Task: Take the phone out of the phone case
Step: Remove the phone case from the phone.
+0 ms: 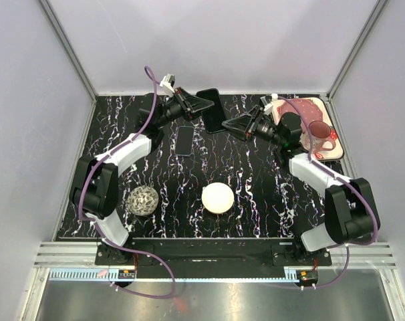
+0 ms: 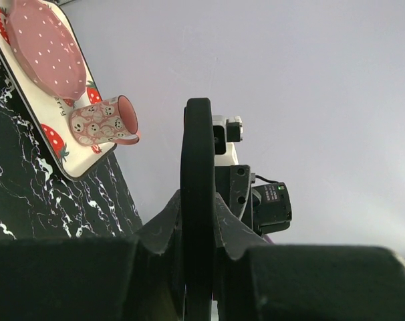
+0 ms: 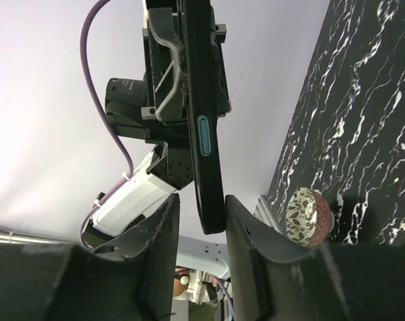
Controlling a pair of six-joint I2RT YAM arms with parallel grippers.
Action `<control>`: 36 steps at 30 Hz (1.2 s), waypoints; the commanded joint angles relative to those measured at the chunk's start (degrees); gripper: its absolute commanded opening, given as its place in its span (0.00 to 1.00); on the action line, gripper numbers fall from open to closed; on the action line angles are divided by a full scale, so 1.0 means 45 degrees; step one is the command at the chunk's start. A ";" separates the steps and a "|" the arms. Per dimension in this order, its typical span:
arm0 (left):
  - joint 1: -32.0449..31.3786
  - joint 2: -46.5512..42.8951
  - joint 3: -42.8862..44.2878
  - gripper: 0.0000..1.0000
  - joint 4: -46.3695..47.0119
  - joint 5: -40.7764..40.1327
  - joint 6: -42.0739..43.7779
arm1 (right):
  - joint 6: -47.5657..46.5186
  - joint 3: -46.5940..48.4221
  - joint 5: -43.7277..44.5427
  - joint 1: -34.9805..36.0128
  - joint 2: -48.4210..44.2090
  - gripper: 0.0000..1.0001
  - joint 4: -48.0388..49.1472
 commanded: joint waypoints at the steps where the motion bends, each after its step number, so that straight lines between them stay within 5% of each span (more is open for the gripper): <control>1: -0.0120 -0.0438 0.0602 0.00 0.1379 -0.0522 -0.0154 | 0.0765 0.0438 -0.0523 0.0437 0.0481 0.36 0.1713; 3: -0.0139 -0.0458 0.0544 0.00 0.1554 -0.0581 -0.0213 | 0.0980 0.0322 -0.0271 0.0535 0.0521 0.21 0.2103; 4: -0.0139 -0.0458 0.0524 0.00 0.1574 -0.0620 -0.0252 | 0.1291 0.0244 -0.0172 0.0535 0.0579 0.03 0.2298; 5: -0.0139 -0.0438 0.0562 0.00 0.1574 -0.0621 -0.0252 | 0.1506 -0.0009 -0.0017 0.0535 0.0599 0.00 0.2629; 7: -0.0139 -0.0438 0.0582 0.00 0.1690 -0.0562 -0.0465 | 0.2381 -0.0438 0.0782 0.0554 0.0716 0.00 0.3195; 13: -0.0120 -0.0788 -0.0098 0.00 0.3368 -0.0503 -0.1286 | 0.7303 -0.1790 0.2874 0.0535 0.3364 0.00 1.1198; 23: -0.0139 -0.2312 -0.1214 0.00 0.5342 -0.0406 -0.1326 | 0.8733 -0.0266 0.4512 0.0593 0.3255 0.00 1.1167; 36: -0.0159 -0.3250 -0.1878 0.00 0.5284 -0.0445 -0.0779 | 1.1859 0.2117 0.6956 0.0886 0.3568 0.00 1.1167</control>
